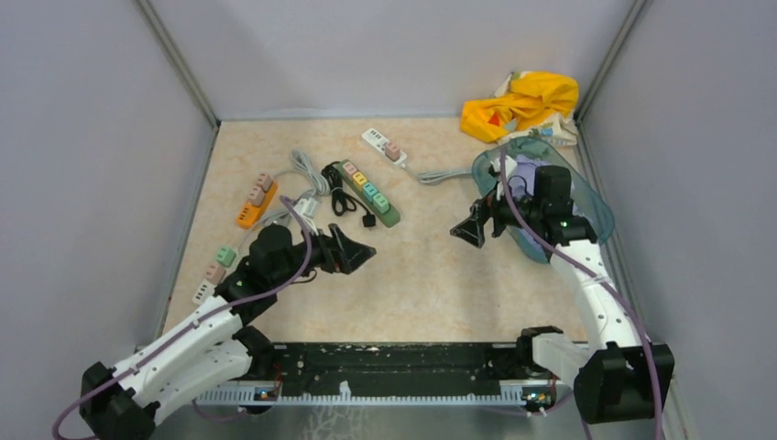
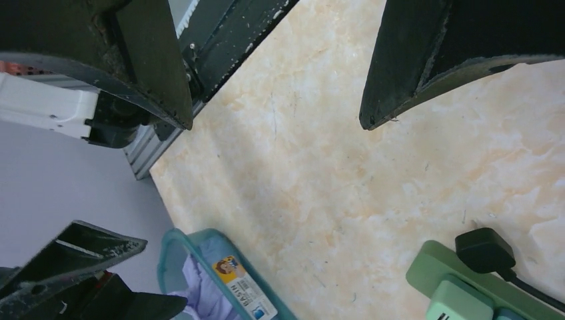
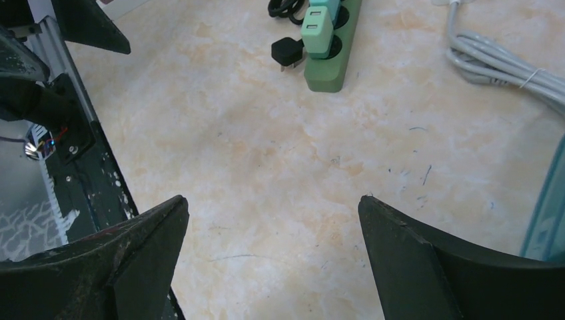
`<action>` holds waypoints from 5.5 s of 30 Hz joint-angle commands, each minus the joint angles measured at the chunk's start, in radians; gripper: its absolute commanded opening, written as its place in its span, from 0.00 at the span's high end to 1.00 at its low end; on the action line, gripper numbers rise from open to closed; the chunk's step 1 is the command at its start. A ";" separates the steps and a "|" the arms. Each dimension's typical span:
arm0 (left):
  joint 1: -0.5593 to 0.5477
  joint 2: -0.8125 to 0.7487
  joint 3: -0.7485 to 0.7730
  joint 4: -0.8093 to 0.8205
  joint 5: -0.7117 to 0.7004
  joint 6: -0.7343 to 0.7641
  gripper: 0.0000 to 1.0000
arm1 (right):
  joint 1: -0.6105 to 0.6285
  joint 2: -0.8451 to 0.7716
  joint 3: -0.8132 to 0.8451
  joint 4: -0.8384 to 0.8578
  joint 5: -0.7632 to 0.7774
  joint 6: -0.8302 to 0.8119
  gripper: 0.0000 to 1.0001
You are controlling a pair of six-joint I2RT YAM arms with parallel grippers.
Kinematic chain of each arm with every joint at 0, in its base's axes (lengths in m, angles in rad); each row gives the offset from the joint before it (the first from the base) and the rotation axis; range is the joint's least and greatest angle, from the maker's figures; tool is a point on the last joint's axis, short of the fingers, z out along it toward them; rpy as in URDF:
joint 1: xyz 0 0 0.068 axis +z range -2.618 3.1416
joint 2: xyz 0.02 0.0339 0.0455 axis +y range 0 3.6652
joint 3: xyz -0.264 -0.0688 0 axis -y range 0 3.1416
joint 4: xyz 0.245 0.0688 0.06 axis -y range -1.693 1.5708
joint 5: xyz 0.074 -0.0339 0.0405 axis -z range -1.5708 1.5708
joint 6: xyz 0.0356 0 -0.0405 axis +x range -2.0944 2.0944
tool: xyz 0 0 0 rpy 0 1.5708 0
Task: Pull the plug off the socket
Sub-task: Move the socket to the center of the board.
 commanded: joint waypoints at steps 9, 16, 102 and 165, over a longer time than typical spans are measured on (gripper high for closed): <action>-0.108 0.030 -0.035 0.021 -0.428 0.001 0.00 | 0.015 0.014 -0.062 0.065 -0.096 -0.180 0.01; -0.110 -0.088 -0.104 0.001 -0.412 -0.059 0.00 | 0.025 0.027 -0.066 0.074 -0.114 -0.193 0.01; -0.111 -0.037 -0.100 -0.017 -0.491 0.001 0.02 | 0.586 0.986 0.465 0.444 0.844 0.079 0.45; -0.111 -0.176 -0.279 0.289 -0.061 0.383 0.09 | 0.435 0.293 0.086 -0.358 0.292 -0.863 0.09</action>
